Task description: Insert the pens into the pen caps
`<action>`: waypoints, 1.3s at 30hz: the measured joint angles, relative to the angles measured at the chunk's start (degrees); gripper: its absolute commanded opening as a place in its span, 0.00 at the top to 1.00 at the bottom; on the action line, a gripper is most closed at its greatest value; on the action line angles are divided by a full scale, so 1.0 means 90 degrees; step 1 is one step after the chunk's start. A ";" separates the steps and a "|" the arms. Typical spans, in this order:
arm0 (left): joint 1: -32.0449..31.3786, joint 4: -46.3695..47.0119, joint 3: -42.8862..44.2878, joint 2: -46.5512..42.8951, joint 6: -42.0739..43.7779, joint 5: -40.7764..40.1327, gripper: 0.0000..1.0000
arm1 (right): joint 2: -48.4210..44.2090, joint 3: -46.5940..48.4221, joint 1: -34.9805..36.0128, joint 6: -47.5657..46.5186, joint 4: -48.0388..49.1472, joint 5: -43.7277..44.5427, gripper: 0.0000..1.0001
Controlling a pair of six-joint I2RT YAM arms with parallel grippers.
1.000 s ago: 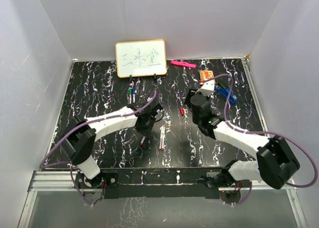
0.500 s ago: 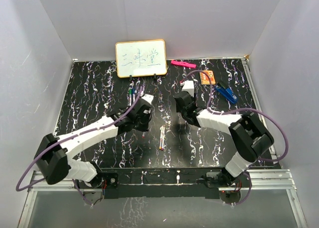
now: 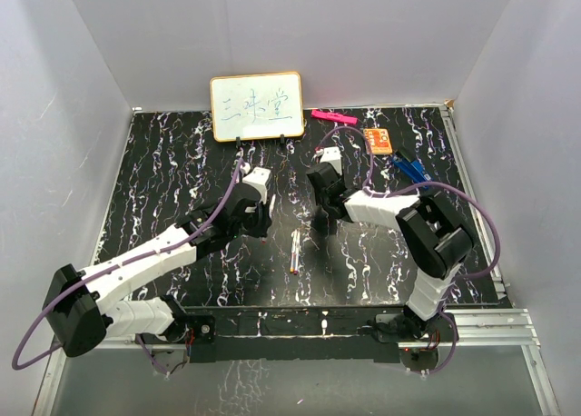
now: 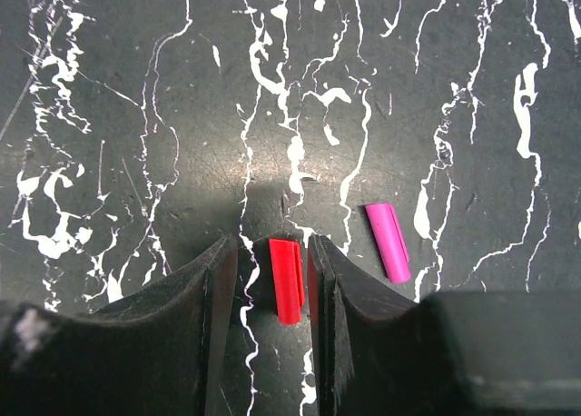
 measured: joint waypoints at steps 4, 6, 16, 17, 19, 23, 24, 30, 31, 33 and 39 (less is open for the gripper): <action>0.0000 0.0146 -0.0114 0.0000 0.0036 0.0027 1.00 | 0.0209 0.0027 0.0000 0.0000 -0.0085 -0.0032 0.66; 0.0000 0.0219 -0.0180 0.0000 0.0034 0.0044 1.00 | 0.0250 0.0027 0.0000 0.0000 -0.0155 -0.0032 0.66; 0.0000 0.0435 -0.0226 -0.0007 0.0032 0.0053 1.00 | 0.0430 0.0095 -0.0005 0.0041 -0.0299 -0.0010 0.68; 0.0000 0.0437 -0.0233 -0.0012 0.0029 0.0053 1.00 | 0.0447 0.0121 -0.0015 0.0056 -0.0311 -0.0015 0.69; 0.0000 0.0442 -0.0260 -0.0029 0.0024 0.0049 1.00 | 0.0498 0.0194 -0.0046 0.0100 -0.0335 -0.0044 0.69; 0.0000 0.0440 -0.0279 -0.0061 -0.0015 0.0034 1.00 | 0.0551 0.0296 -0.0175 0.0248 -0.0430 -0.0170 0.69; 0.0000 0.0440 -0.0279 -0.0075 -0.0019 0.0024 1.00 | 0.0551 0.0299 -0.0189 0.0291 -0.0442 -0.0202 0.69; 0.0000 0.0418 -0.0279 -0.0126 -0.0036 -0.0068 1.00 | 0.0537 0.0299 -0.0243 0.0505 -0.0488 -0.0376 0.69; 0.0000 0.0403 -0.0279 -0.0126 -0.0039 -0.0087 1.00 | 0.0525 0.0299 -0.0253 0.0532 -0.0503 -0.0415 0.69; 0.0000 0.0393 -0.0279 -0.0126 -0.0041 -0.0131 1.00 | 0.0512 0.0299 -0.0260 0.0568 -0.0534 -0.0464 0.69; 0.0000 0.0391 -0.0279 -0.0172 -0.0049 -0.0226 1.00 | 0.0440 0.0299 -0.0257 0.0714 -0.0748 -0.0668 0.69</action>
